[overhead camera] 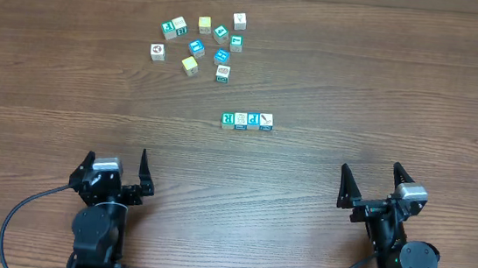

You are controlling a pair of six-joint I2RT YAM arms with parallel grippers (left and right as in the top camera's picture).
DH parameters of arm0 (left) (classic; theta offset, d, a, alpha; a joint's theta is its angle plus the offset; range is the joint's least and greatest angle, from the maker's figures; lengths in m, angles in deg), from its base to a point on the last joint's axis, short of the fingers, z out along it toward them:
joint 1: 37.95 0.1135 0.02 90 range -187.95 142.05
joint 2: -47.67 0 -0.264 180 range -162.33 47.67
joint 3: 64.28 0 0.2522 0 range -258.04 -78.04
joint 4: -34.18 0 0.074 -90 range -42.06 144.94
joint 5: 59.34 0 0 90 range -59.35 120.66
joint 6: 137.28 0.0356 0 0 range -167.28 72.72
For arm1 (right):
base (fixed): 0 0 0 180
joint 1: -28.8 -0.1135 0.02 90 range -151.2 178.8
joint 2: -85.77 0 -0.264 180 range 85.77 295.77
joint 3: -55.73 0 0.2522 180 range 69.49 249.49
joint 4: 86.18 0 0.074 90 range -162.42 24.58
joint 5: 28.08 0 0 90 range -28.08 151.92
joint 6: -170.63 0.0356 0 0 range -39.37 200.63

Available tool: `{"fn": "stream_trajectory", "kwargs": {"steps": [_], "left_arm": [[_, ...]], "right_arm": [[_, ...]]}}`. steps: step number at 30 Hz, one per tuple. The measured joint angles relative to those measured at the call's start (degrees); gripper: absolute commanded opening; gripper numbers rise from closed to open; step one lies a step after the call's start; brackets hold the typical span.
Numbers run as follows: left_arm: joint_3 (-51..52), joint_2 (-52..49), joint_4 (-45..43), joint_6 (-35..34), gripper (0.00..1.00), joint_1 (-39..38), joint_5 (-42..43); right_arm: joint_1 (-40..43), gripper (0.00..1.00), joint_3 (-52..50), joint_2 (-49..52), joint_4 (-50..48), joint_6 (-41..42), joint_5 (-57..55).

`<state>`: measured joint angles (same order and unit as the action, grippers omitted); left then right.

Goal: Form a horizontal line

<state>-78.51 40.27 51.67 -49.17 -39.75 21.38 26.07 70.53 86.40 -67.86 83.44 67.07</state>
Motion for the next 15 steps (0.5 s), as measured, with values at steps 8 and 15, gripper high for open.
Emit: {"fn": "stream_trajectory", "kwargs": {"steps": [8,15], "left_arm": [[0.0,6.49,0.0,2.51,1.0,0.0,0.0],[0.0,6.49,-0.04,2.58,1.0,0.0,0.02]], "right_arm": [[0.02,1.0,0.0,0.0,0.04,-0.02,-0.02],[0.0,1.0,0.0,0.0,0.04,-0.02,0.0]]}}
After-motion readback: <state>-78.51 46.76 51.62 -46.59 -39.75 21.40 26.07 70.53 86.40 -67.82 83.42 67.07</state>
